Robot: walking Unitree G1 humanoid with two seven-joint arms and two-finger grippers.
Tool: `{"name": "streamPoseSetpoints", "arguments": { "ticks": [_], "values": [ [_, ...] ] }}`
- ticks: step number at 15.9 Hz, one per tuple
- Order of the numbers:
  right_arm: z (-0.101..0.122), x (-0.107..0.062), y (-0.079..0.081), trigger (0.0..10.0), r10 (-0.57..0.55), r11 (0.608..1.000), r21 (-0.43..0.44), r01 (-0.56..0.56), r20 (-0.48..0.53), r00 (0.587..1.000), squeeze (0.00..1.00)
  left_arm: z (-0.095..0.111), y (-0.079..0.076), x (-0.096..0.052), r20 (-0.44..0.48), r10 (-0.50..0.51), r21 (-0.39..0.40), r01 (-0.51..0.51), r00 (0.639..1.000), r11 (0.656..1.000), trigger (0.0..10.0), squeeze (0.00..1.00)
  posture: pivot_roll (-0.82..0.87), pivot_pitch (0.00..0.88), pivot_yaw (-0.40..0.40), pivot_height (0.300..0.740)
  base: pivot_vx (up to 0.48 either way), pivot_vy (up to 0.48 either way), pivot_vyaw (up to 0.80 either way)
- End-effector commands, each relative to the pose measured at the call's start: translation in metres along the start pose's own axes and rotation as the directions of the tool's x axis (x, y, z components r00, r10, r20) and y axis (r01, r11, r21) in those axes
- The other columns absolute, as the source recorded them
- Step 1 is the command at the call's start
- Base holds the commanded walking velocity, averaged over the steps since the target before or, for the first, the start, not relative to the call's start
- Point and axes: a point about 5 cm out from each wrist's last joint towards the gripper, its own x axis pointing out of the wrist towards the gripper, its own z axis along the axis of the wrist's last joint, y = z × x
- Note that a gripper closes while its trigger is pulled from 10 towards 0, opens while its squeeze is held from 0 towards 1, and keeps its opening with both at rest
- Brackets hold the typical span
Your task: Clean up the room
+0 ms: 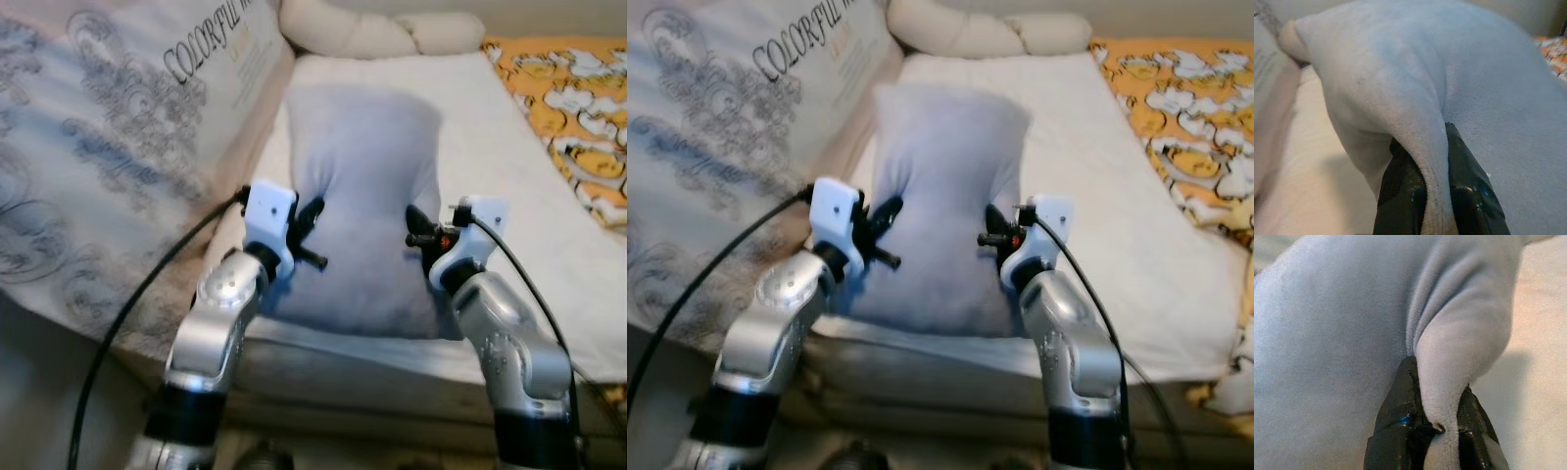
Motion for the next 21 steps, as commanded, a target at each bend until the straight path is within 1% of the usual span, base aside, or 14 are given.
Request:
{"name": "streamPoseSetpoints", "arguments": {
  "ticks": [1,2,3,6,8,15,21],
  "values": [
    [0.0077,-0.0002,0.0054,10.0,0.017,1.000,-0.010,-0.017,0.043,0.999,0.00,0.0128,0.0022,0.0013,0.042,-0.004,0.022,0.003,0.999,1.000,10.0,0.00,0.03,0.000,0.070,0.740,0.000,0.398,0.00],
    [0.0075,-0.0008,0.0058,10.0,0.012,1.000,0.000,-0.012,0.045,0.999,0.00,0.0128,0.0022,0.0015,0.040,-0.007,0.025,0.006,0.999,1.000,10.0,0.00,0.03,0.000,0.073,0.740,0.000,0.394,0.00],
    [0.0075,-0.0010,0.0055,10.0,0.010,1.000,0.002,-0.010,0.045,0.999,0.00,0.0146,0.0024,0.0010,0.054,-0.001,0.007,0.001,0.999,1.000,10.0,0.00,0.03,0.000,0.075,0.740,0.000,0.000,0.00],
    [0.0068,-0.0023,0.0030,10.0,0.004,1.000,0.006,-0.004,0.039,0.999,0.00,0.0166,0.0056,-0.0015,0.060,0.039,-0.020,-0.038,0.997,0.999,10.0,0.00,0.03,0.000,0.068,0.740,0.000,0.000,0.00],
    [0.0070,-0.0020,0.0020,10.0,0.005,1.000,0.005,-0.005,0.033,0.999,0.00,0.0176,0.0085,-0.0029,0.065,0.056,-0.014,-0.056,0.996,0.998,10.0,0.00,0.03,0.000,0.061,0.740,0.000,0.000,0.00],
    [0.0066,0.0009,0.0042,10.0,0.020,1.000,-0.005,-0.019,0.021,1.000,0.00,0.0165,0.0083,-0.0038,0.056,0.054,-0.022,-0.053,0.997,0.998,10.0,0.00,0.04,0.000,0.053,0.740,0.344,0.000,0.00],
    [0.0089,-0.0002,0.0007,10.0,0.006,1.000,-0.010,-0.006,0.029,1.000,0.00,0.0162,0.0064,-0.0016,0.050,0.044,-0.027,-0.042,0.998,0.999,10.0,0.00,0.03,0.000,0.062,0.740,0.374,0.000,0.00]
  ]
}}
